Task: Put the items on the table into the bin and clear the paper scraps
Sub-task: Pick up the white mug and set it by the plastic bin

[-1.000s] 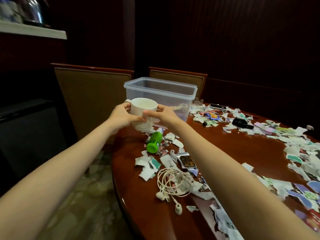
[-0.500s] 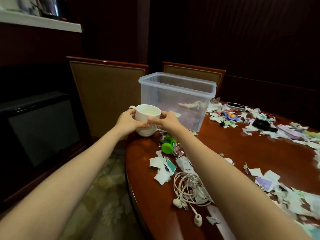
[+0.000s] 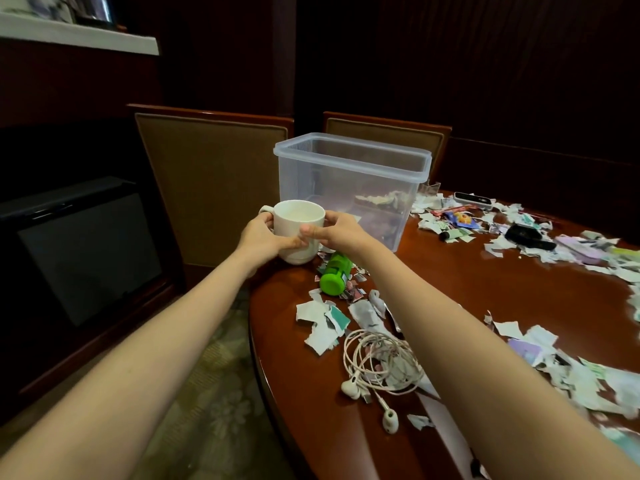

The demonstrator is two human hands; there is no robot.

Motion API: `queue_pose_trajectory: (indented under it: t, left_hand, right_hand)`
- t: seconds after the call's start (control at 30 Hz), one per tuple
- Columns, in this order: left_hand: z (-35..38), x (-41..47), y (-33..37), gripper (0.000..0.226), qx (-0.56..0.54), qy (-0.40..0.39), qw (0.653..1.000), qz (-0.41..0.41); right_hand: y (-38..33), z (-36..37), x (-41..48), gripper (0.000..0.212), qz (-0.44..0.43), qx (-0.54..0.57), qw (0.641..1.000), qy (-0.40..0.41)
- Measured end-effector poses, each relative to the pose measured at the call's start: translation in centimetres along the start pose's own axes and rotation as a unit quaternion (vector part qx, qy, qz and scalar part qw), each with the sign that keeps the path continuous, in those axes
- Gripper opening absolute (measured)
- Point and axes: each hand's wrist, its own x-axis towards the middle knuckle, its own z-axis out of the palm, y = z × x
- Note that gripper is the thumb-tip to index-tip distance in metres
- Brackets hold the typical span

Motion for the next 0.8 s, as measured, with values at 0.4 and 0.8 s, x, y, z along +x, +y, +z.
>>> queue_pose_trajectory:
  t: [0.4, 0.8]
  left_hand:
    - [0.7, -1.2, 0.1, 0.083, -0.005, -0.008, 1.000, 0.003]
    - [2.3, -4.5, 2.3, 0.060, 0.076, 0.104, 0.988, -0.090]
  right_hand:
    - [-0.3, -0.5, -1.1, 0.056, 0.004, -0.012, 1.000, 0.002]
    - [-0.9, -2.9, -3.2, 0.061, 0.019, -0.056, 0.997, 0.048]
